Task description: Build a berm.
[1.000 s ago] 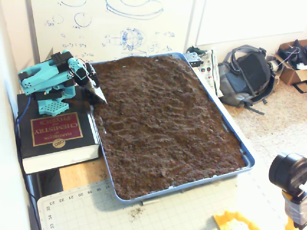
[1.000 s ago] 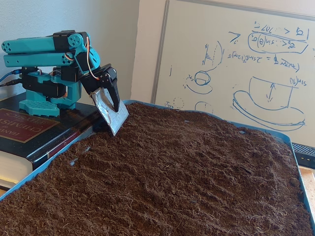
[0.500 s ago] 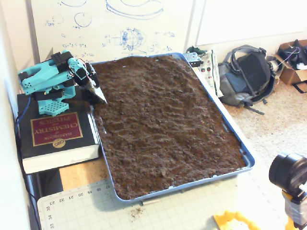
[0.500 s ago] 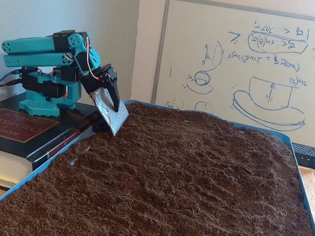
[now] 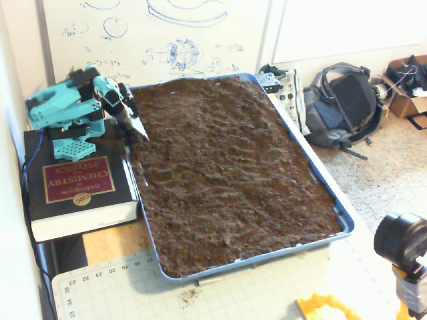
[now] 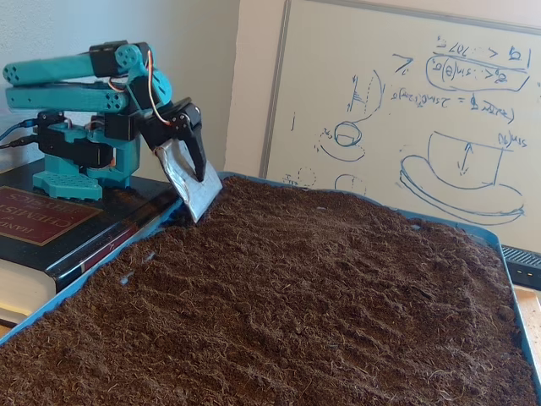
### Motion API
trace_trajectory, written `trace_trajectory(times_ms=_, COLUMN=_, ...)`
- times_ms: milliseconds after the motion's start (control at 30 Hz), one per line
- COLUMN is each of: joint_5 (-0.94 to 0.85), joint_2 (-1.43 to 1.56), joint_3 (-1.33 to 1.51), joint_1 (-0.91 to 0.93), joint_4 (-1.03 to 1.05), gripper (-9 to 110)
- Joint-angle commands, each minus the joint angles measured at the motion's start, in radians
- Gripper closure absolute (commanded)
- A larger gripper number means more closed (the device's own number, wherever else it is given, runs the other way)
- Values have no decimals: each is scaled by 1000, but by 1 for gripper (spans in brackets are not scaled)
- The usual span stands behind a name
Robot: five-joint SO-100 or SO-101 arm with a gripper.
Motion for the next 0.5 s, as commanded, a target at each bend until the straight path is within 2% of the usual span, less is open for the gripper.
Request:
trace_trajectory(times_ms=0, joint_5=8, joint_2=-172, joint_3=-187, joint_1=37, joint_4=-15, gripper=101)
trace_trajectory(times_ms=467, joint_5=8, joint_2=-871, joint_3=-747, joint_1=41, joint_4=-15, gripper=101)
